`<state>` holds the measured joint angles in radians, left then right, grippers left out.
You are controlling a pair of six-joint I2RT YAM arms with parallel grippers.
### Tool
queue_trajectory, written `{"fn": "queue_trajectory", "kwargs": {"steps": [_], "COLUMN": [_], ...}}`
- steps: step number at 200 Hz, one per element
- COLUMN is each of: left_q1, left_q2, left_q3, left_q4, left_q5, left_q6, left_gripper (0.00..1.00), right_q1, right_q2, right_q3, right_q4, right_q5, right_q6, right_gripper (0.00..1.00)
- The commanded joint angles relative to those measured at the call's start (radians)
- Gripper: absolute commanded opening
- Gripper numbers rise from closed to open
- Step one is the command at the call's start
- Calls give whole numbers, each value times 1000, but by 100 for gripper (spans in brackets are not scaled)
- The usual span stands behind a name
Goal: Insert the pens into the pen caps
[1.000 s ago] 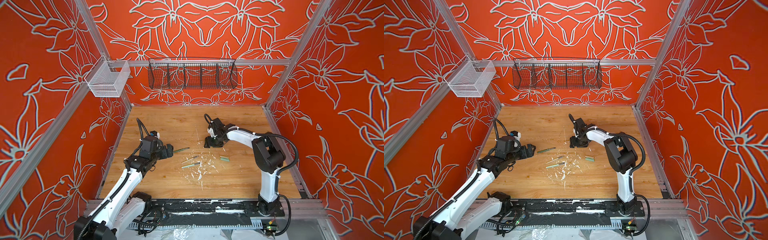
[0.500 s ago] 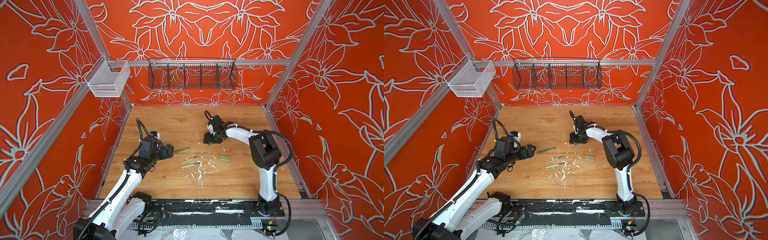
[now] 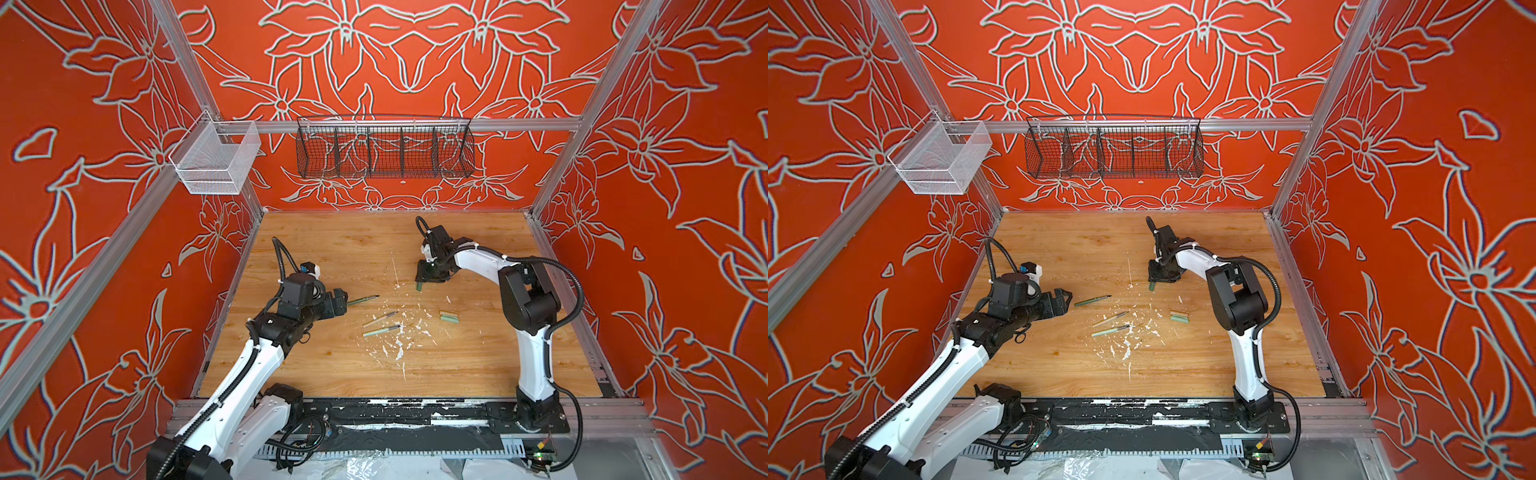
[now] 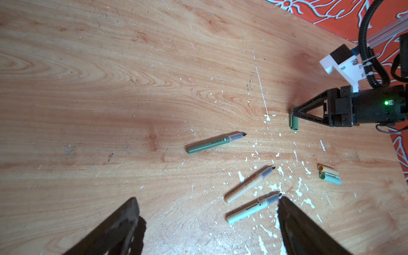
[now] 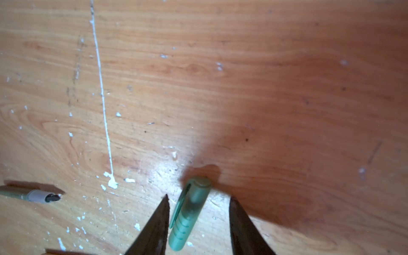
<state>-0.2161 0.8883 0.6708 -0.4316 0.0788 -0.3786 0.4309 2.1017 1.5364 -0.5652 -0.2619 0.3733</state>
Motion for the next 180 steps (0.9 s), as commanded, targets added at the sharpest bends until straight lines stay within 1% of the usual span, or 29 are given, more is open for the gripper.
{"fn": "queue_trajectory", "kwargs": {"steps": [1,23,35,52,87,111,180], "left_q1": [-5,-5,-5,-5,-5,-5,-6], "left_q2": [1,11,14,20,23,24,49], "left_q3": [-13,-13,-13,-14,-30,-40,-40], "left_q4": [15,15,14,17,38,54,44], "left_q5": [15,16,16,16,10,7,14], "left_q6": [10,11,13,13,14,14,22], "left_gripper": [97,97,97,97,97,97,97], "right_q1": [0,7,19,31,32,32,44], "right_q2": [6,9,15,29,34,41,53], "right_q3": [13,22,41,73,84,96,83], "right_q4": [-24,-23,-49,-92,-105,-128,-61], "right_q5": [17,20,63,108,118,151,81], "right_q6": [17,21,12,-3,5,11,69], "right_gripper": [42,37,35,34,30,28,28]}}
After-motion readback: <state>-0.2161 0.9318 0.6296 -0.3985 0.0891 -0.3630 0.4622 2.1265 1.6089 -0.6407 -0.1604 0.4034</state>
